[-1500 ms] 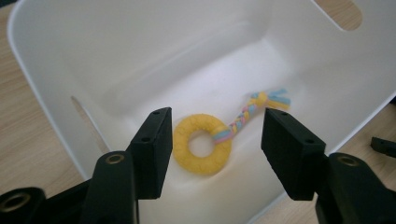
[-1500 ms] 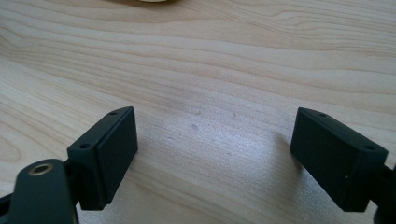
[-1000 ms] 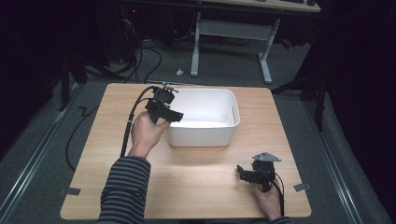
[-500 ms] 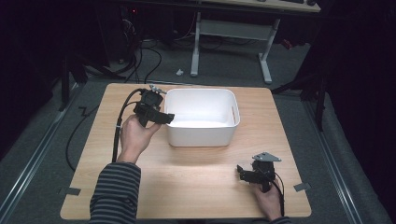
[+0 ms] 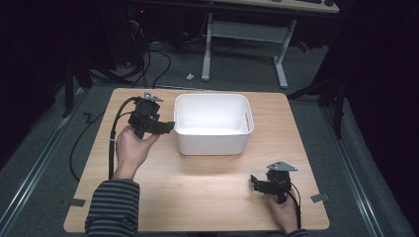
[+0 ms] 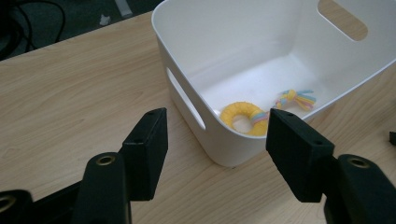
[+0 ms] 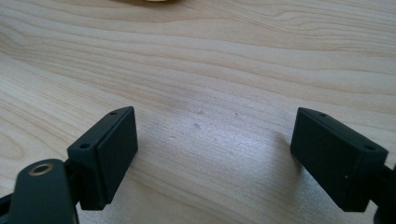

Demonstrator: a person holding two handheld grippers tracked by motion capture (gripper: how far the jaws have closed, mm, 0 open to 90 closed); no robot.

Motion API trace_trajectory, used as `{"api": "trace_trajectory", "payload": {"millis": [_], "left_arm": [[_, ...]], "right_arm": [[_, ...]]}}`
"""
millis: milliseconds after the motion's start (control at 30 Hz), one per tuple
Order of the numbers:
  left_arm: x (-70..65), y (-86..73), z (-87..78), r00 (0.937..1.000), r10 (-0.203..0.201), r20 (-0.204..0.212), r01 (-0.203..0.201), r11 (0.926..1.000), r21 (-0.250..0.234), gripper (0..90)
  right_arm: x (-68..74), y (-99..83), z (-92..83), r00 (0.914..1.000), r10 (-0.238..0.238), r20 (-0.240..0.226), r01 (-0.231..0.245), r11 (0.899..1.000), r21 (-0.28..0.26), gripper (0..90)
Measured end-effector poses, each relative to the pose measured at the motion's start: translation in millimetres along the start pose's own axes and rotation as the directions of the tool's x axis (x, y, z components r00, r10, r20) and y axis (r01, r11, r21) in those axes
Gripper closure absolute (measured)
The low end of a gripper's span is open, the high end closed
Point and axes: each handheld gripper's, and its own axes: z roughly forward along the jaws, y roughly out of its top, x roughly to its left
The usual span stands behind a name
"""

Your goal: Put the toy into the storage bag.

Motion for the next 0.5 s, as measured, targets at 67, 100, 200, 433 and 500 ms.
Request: {"api": "trace_trajectory", "payload": {"millis": [67,100,200,433,500], "left_arm": [[1.3,-2.8,-1.9,1.0000,-0.005,-0.001,0.005,1.0000,-0.006,39.2],[2.0,-4.1,-2.6,1.0000,-0.008,-0.001,0.008,0.9999,-0.009,39.2],[4.6,-8.2,-5.5,0.9998,-0.019,0.001,0.019,0.9996,-0.020,39.2],[10.2,-19.0,-13.9,0.9994,-0.033,-0.001,0.033,0.9990,-0.031,39.1],[11.5,-22.8,-15.3,0.9993,-0.038,-0.004,0.038,0.9987,-0.034,39.0]], "right_arm": [[0.0,-0.1,-0.1,1.0000,0.000,-0.001,0.000,1.000,0.000,14.6],[0.0,-0.1,-0.1,1.0000,-0.001,0.000,0.001,1.000,0.001,14.6],[0.1,-0.3,-0.4,1.0000,-0.002,-0.001,0.002,1.000,0.002,14.6],[0.0,-0.3,-0.4,1.0000,-0.003,-0.002,0.003,1.000,0.001,14.6],[0.1,-0.3,-0.4,1.0000,-0.002,-0.001,0.002,1.000,0.002,14.7]]}}
